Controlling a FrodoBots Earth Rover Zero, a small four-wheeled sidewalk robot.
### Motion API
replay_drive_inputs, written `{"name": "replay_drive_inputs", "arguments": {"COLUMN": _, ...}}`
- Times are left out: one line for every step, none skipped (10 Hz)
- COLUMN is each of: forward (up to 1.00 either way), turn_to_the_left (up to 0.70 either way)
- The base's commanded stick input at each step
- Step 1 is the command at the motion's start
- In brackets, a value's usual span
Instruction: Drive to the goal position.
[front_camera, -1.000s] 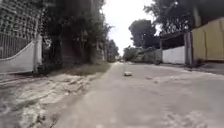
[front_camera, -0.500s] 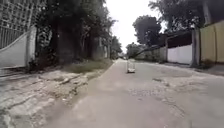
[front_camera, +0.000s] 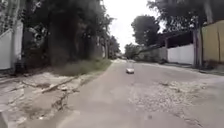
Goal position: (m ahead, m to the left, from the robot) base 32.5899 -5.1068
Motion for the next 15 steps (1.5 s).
{"name": "replay_drive_inputs", "arguments": {"forward": 1.00, "turn_to_the_left": 0.00}}
{"name": "replay_drive_inputs", "arguments": {"forward": 1.00, "turn_to_the_left": 0.00}}
{"name": "replay_drive_inputs", "arguments": {"forward": 1.00, "turn_to_the_left": 0.00}}
{"name": "replay_drive_inputs", "arguments": {"forward": 1.00, "turn_to_the_left": 0.00}}
{"name": "replay_drive_inputs", "arguments": {"forward": 1.00, "turn_to_the_left": 0.00}}
{"name": "replay_drive_inputs", "arguments": {"forward": 1.00, "turn_to_the_left": 0.00}}
{"name": "replay_drive_inputs", "arguments": {"forward": 1.00, "turn_to_the_left": 0.00}}
{"name": "replay_drive_inputs", "arguments": {"forward": 1.00, "turn_to_the_left": 0.00}}
{"name": "replay_drive_inputs", "arguments": {"forward": 1.00, "turn_to_the_left": 0.00}}
{"name": "replay_drive_inputs", "arguments": {"forward": 1.00, "turn_to_the_left": 0.00}}
{"name": "replay_drive_inputs", "arguments": {"forward": 1.00, "turn_to_the_left": 0.00}}
{"name": "replay_drive_inputs", "arguments": {"forward": 1.00, "turn_to_the_left": 0.00}}
{"name": "replay_drive_inputs", "arguments": {"forward": 1.00, "turn_to_the_left": 0.00}}
{"name": "replay_drive_inputs", "arguments": {"forward": 1.00, "turn_to_the_left": -0.01}}
{"name": "replay_drive_inputs", "arguments": {"forward": 1.00, "turn_to_the_left": -0.30}}
